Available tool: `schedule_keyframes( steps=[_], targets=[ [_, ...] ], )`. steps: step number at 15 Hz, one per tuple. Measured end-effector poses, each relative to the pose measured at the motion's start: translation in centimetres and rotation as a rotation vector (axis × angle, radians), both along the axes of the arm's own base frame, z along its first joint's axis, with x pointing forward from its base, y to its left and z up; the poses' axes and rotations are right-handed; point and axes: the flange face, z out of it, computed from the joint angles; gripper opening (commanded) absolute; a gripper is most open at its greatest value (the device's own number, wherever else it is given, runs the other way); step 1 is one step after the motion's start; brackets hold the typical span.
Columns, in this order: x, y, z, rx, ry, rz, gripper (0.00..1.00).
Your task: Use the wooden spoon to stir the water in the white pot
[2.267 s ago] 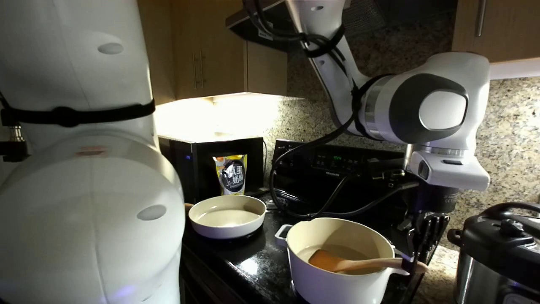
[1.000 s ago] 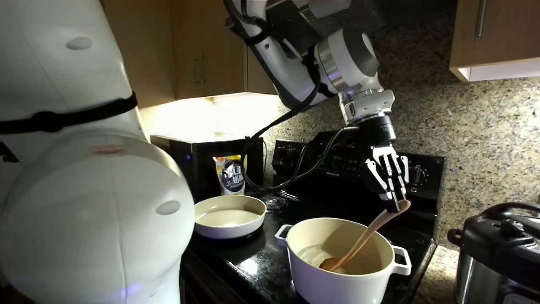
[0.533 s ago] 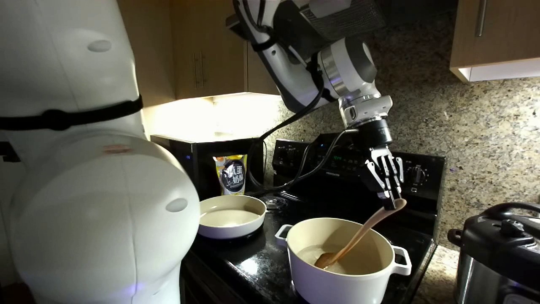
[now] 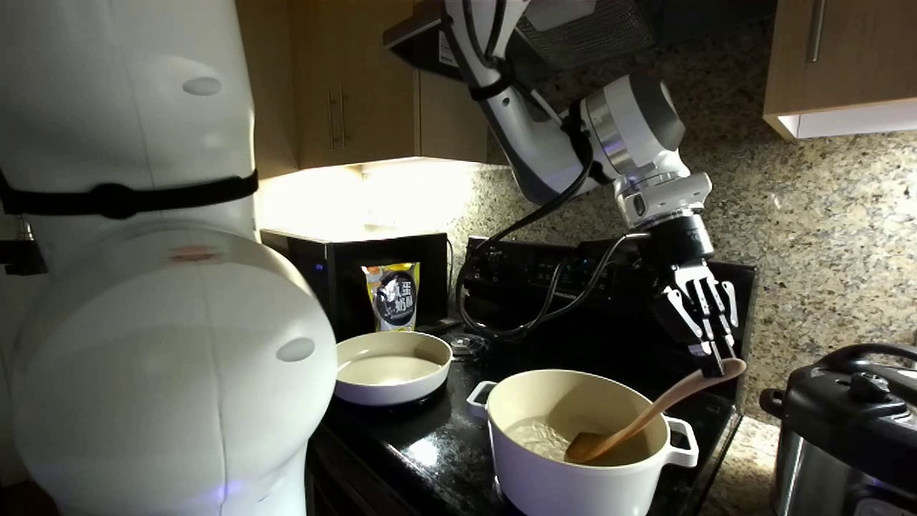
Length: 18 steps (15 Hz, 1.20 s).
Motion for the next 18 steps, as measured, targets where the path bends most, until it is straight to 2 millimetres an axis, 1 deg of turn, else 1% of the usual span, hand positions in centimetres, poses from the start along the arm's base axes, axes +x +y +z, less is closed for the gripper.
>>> schedule_keyframes(
  steps=[3, 5, 7, 11, 15, 18],
  targets=[
    [-0.7, -0.3, -0.6, -0.034, 0.039, 0.01, 0.1],
    [-1.2, 0.0, -1.0, -0.053, 0.059, 0.034, 0.1],
    [-1.7, 0.6, -1.3, -0.07, 0.073, 0.064, 0.1],
    [-2.4, 2.6, -1.6, -0.094, 0.101, 0.151, 0.1],
    [-1.8, 4.3, -1.5, -0.102, 0.097, 0.245, 0.1],
    [-0.9, 4.8, -1.0, -0.082, 0.047, 0.316, 0.1]
  ],
)
